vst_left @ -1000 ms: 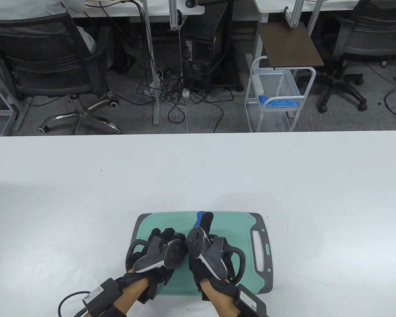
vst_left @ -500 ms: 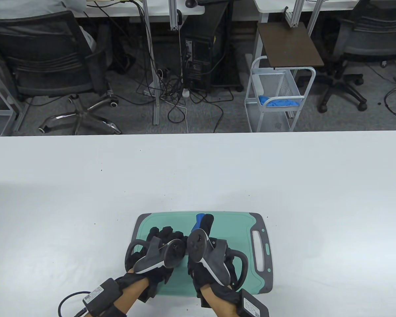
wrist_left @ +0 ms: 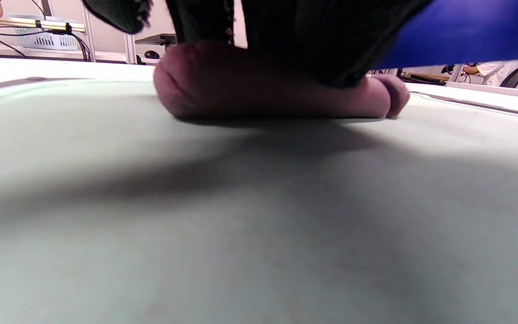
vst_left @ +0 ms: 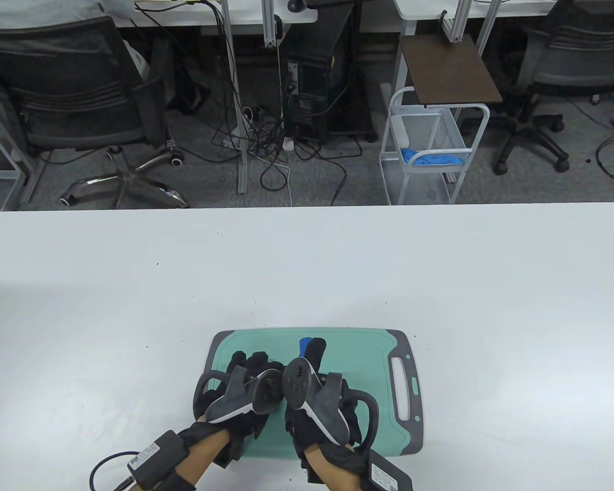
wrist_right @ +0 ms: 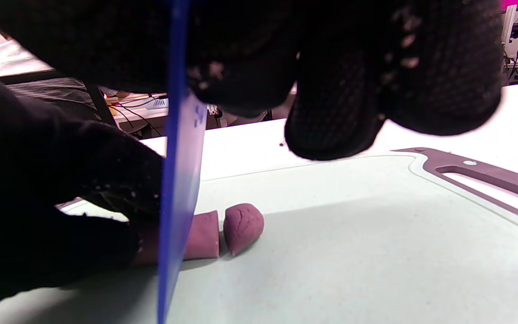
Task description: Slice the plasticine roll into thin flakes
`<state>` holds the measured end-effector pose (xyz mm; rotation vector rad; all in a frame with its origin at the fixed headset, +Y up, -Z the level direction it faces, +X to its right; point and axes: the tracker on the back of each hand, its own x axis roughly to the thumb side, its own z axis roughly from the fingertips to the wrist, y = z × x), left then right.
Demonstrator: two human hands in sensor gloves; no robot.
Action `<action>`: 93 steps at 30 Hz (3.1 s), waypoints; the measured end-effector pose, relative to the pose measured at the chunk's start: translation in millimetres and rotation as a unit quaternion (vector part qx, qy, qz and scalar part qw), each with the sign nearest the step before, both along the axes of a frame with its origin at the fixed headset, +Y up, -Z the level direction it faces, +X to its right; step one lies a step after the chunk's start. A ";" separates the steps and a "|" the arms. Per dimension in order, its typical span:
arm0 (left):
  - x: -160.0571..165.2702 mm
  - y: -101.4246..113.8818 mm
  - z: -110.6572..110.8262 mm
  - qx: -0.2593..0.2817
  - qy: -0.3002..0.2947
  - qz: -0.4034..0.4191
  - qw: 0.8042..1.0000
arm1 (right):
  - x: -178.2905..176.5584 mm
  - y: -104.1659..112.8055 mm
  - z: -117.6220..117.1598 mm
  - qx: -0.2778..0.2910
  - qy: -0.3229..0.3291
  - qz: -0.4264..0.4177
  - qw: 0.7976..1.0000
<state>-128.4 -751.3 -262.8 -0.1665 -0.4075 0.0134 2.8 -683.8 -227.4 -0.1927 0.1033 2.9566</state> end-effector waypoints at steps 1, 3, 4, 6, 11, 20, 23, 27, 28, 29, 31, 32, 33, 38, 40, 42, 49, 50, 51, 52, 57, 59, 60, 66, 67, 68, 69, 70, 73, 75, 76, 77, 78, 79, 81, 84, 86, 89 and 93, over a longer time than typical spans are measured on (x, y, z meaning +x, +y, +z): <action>-0.3 -0.2 -0.2 -0.002 0.001 0.002 1.000 | -0.8 -1.2 -0.3 0.000 0.000 0.002 1.000; -0.5 -0.4 -0.3 -0.006 0.001 0.004 1.000 | -1.7 -2.2 -0.7 0.002 0.001 0.004 1.000; -0.7 -0.6 -0.5 -0.008 0.001 0.006 1.000 | -2.6 -3.0 -0.9 0.003 0.001 0.007 1.000; -0.8 -0.7 -0.7 -0.011 0.002 0.007 1.000 | -3.7 -4.3 -1.4 0.005 0.001 0.011 1.000; -0.9 -0.7 -0.6 -0.015 0.003 0.009 1.000 | -5.8 -7.7 -3.1 0.010 0.002 0.017 1.000; -1.0 -0.8 -0.7 -0.015 0.003 0.009 1.000 | -8.6 -12.4 -5.2 0.017 0.003 0.026 1.000; -1.0 -0.8 -0.7 -0.015 0.003 0.009 1.000 | -9.9 -14.6 -6.0 0.021 0.004 0.030 0.999; -1.0 -0.8 -0.7 -0.015 0.003 0.009 1.000 | -11.4 -17.8 -7.0 0.027 0.005 0.035 0.999; -1.0 -0.8 -0.7 -0.015 0.003 0.009 1.000 | -11.9 -18.6 -7.2 0.028 0.005 0.037 0.999; -1.0 -0.8 -0.7 -0.015 0.003 0.009 1.000 | -12.2 -19.1 -7.3 0.029 0.006 0.038 0.999; -1.0 -0.8 -0.7 -0.015 0.003 0.009 1.000 | -13.1 -20.8 -7.9 0.032 0.007 0.040 0.999; -1.0 -0.8 -0.7 -0.015 0.003 0.009 1.000 | -13.3 -21.3 -8.1 0.032 0.007 0.041 0.999; -1.0 -0.8 -0.7 -0.015 0.003 0.009 1.000 | -13.5 -22.0 -8.3 0.033 0.008 0.041 0.999; -1.1 -1.5 0.1 -0.025 0.005 0.017 1.000 | -13.9 -22.7 -8.7 0.036 0.010 0.042 0.998; -1.9 -1.3 -0.1 -0.026 0.005 0.017 1.000 | -14.1 -23.0 -8.8 0.037 0.010 0.042 0.998; -2.2 -1.2 -0.6 -0.026 0.005 0.017 1.000 | -14.6 -23.3 -8.7 0.038 0.012 0.044 0.998; -2.6 -1.4 -0.9 -0.029 0.004 0.019 0.999 | -15.4 -24.2 -8.5 0.044 0.015 0.048 0.998; -2.5 -1.5 -0.9 -0.030 0.004 0.020 0.999 | -15.5 -24.4 -8.5 0.045 0.016 0.048 0.998; -2.2 -1.4 -1.3 -0.031 0.004 0.021 0.999 | -15.6 -24.3 -8.3 0.046 0.017 0.049 0.998; -2.3 -1.4 -1.3 -0.031 0.004 0.021 0.999 | -15.9 -24.9 -8.3 0.048 0.018 0.050 0.997; -3.3 -1.3 -2.0 -0.031 0.005 0.022 0.999 | -19.1 -28.1 -8.0 0.060 0.026 0.058 0.996; -3.9 -1.1 -2.7 -0.032 0.005 0.022 0.999 | -19.7 -29.0 -8.6 0.063 0.027 0.059 0.996; -4.1 -1.0 -2.8 -0.032 0.005 0.023 0.999 | -19.9 -29.0 -8.9 0.064 0.028 0.059 0.996; -5.3 -1.1 -3.4 -0.040 0.006 0.028 0.999 | -19.1 -29.7 -18.4 0.068 0.036 0.052 0.996; -5.4 -0.4 -4.6 -0.040 0.005 0.028 0.999 | -18.9 -30.1 -19.6 0.068 0.036 0.051 0.996; -5.5 -0.2 -4.5 -0.038 0.005 0.027 0.999 | -18.8 -30.1 -20.0 0.067 0.037 0.051 0.996; -5.7 0.1 -4.5 -0.035 0.004 0.023 0.999 | -18.5 -30.1 -20.0 0.065 0.039 0.051 0.996; -6.1 0.7 -4.2 -0.028 0.006 0.018 0.999 | -18.2 -30.3 -20.2 0.064 0.040 0.051 0.996; -7.1 1.5 -4.6 -0.025 0.006 0.013 1.000 | -16.3 -30.1 -21.5 0.053 0.047 0.045 0.996; -7.7 1.5 -4.6 -0.024 0.007 0.014 1.000 | -14.3 -29.1 -21.9 0.036 0.054 0.036 0.997; -8.0 1.6 -4.6 -0.025 0.007 0.015 1.000 | -13.6 -28.8 -21.9 0.026 0.057 0.031 0.998; -8.3 1.5 -4.7 -0.025 0.007 0.016 1.000 | -12.5 -28.3 -21.6 0.016 0.061 0.027 0.998; -8.4 1.4 -4.5 -0.024 0.007 0.016 1.000 | -11.9 -28.1 -21.1 0.011 0.063 0.025 0.998; -8.5 1.1 -4.1 -0.020 0.006 0.015 1.000 | -11.3 -28.2 -20.4 0.010 0.066 0.026 0.997; -8.7 1.1 -2.9 -0.011 0.005 0.011 1.000 | -10.5 -28.4 -18.5 0.014 0.069 0.027 0.997; -8.9 1.4 -2.6 -0.004 0.007 0.010 1.000 | -10.2 -27.1 -16.2 0.020 0.070 0.025 0.997; -9.1 1.4 -2.7 0.000 0.007 0.009 1.000 | -10.1 -23.9 -14.0 0.030 0.070 0.024 0.997; -10.0 2.0 -3.2 0.005 0.011 0.012 1.000 | -10.1 -17.3 -10.2 0.042 0.070 0.021 0.996; -10.8 2.0 -3.6 0.006 0.015 0.015 1.000 | -10.2 -10.4 -5.5 0.044 0.072 0.021 0.996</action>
